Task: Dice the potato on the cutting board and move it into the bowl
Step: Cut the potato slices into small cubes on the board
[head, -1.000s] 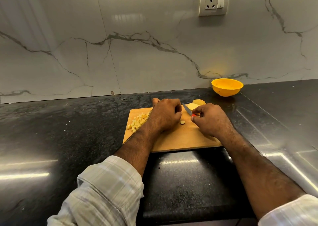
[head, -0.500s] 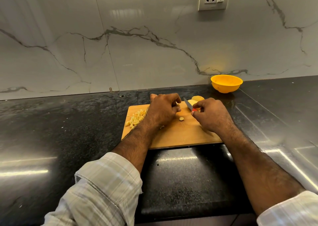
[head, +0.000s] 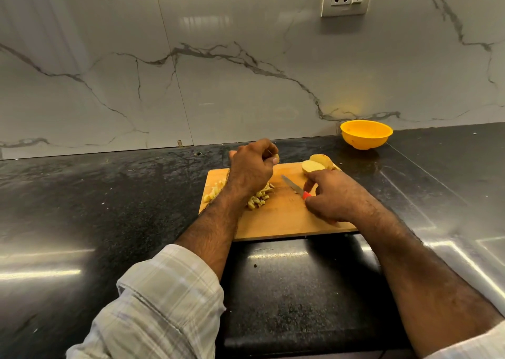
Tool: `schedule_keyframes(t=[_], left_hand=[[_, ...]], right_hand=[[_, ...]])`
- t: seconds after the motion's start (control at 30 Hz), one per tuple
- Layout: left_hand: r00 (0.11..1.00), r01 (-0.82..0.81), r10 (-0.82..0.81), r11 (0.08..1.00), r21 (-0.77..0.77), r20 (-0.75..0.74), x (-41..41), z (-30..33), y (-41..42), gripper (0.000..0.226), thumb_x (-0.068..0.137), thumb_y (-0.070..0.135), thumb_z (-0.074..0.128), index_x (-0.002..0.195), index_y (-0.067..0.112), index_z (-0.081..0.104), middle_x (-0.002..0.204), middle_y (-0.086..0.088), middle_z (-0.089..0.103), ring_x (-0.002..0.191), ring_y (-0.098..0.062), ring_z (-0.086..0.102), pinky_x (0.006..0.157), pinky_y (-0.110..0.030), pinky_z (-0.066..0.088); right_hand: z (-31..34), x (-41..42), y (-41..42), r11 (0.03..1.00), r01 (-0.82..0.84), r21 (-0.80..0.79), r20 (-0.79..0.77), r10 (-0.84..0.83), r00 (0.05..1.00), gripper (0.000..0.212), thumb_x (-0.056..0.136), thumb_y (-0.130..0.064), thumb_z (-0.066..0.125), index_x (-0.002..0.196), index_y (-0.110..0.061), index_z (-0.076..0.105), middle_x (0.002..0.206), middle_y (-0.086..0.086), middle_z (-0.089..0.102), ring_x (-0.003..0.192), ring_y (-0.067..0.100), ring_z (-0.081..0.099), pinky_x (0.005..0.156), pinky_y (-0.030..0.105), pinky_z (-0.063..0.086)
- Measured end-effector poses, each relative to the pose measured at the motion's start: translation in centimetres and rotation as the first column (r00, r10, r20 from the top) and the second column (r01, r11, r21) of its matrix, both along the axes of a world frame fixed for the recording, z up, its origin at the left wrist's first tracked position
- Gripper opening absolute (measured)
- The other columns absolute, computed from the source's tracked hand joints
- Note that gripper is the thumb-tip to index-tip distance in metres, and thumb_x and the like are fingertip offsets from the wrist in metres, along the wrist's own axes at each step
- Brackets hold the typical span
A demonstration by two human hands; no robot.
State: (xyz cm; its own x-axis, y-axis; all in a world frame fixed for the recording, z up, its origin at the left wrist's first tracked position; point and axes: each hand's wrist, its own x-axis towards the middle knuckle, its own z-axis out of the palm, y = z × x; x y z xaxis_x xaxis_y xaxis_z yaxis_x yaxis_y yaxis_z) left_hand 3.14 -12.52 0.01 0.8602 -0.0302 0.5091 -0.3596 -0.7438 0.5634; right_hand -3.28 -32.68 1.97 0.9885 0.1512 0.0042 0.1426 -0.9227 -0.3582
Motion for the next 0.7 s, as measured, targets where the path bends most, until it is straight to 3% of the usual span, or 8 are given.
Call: schedule_keyframes(t=[0.1, 0.2, 0.27, 0.37, 0.53, 0.7], left_hand=[[0.985, 0.098, -0.103, 0.994, -0.045, -0.140, 0.1, -0.3, -0.5, 0.012, 0.084, 0.046, 0.075, 0.094, 0.042, 0.071, 0.088, 0.023, 0.072, 0.095, -0.006, 0.068, 0.101, -0.055, 0.048], [0.967, 0.106, -0.068, 0.984, 0.144, -0.247, -0.3, -0.4, -1.1, 0.015, 0.092, 0.042, 0.077, 0.106, 0.037, 0.075, 0.106, 0.019, 0.073, 0.114, -0.009, 0.060, 0.102, -0.045, 0.025], [0.967, 0.082, -0.002, 0.949, 0.304, -0.256, -0.7, -0.1, -1.2, 0.019, 0.096, 0.044, 0.073, 0.113, 0.036, 0.075, 0.117, 0.016, 0.072, 0.124, -0.012, 0.052, 0.105, -0.047, 0.022], [0.963, 0.066, 0.055, 0.902, 0.426, -0.264, -0.7, 0.5, -0.8, 0.020, 0.099, 0.045, 0.069, 0.114, 0.034, 0.076, 0.124, 0.014, 0.069, 0.133, -0.015, 0.046, 0.109, -0.052, 0.022], [0.954, 0.078, 0.077, 0.869, 0.488, -0.290, -0.6, 0.8, -0.9, 0.022, 0.097, 0.048, 0.071, 0.112, 0.034, 0.077, 0.120, 0.015, 0.067, 0.133, -0.016, 0.043, 0.107, -0.052, 0.023], [0.954, 0.076, 0.093, 0.842, 0.535, -0.283, -0.5, 0.9, -1.1, 0.023, 0.096, 0.051, 0.071, 0.108, 0.034, 0.078, 0.121, 0.016, 0.068, 0.132, -0.016, 0.044, 0.108, -0.054, 0.023]], right_hand=[[0.2, 0.2, -0.7, 0.996, 0.070, -0.057, 0.031, -0.068, 0.997, 0.028, 0.093, -0.032, 0.071, 0.120, -0.026, 0.066, 0.113, -0.001, 0.064, 0.103, 0.017, 0.061, 0.091, 0.039, 0.060], [0.1, 0.2, -0.8, 0.997, 0.082, -0.001, 0.087, -0.082, 0.993, 0.031, 0.092, -0.034, 0.072, 0.121, -0.025, 0.066, 0.114, -0.001, 0.065, 0.101, 0.017, 0.060, 0.084, 0.036, 0.058], [0.0, 0.1, -0.3, 0.998, 0.068, 0.018, 0.104, -0.069, 0.992, 0.033, 0.092, -0.035, 0.072, 0.124, -0.026, 0.066, 0.114, -0.001, 0.066, 0.101, 0.016, 0.060, 0.083, 0.035, 0.058], [0.0, 0.1, 0.2, 0.999, 0.053, 0.004, 0.108, -0.053, 0.993, 0.033, 0.095, -0.036, 0.070, 0.126, -0.027, 0.068, 0.116, -0.002, 0.067, 0.102, 0.016, 0.061, 0.086, 0.036, 0.059], [-0.1, -0.1, 0.9, 1.000, 0.030, -0.001, 0.102, -0.029, 0.994, 0.041, 0.095, -0.034, 0.069, 0.136, -0.026, 0.067, 0.129, 0.001, 0.068, 0.109, 0.019, 0.063, 0.091, 0.037, 0.059], [-0.2, -0.3, 1.5, 1.000, -0.015, -0.020, 0.087, 0.017, 0.996, 0.038, 0.097, -0.032, 0.067, 0.135, -0.027, 0.068, 0.128, -0.001, 0.068, 0.107, 0.016, 0.062, 0.090, 0.034, 0.060]])
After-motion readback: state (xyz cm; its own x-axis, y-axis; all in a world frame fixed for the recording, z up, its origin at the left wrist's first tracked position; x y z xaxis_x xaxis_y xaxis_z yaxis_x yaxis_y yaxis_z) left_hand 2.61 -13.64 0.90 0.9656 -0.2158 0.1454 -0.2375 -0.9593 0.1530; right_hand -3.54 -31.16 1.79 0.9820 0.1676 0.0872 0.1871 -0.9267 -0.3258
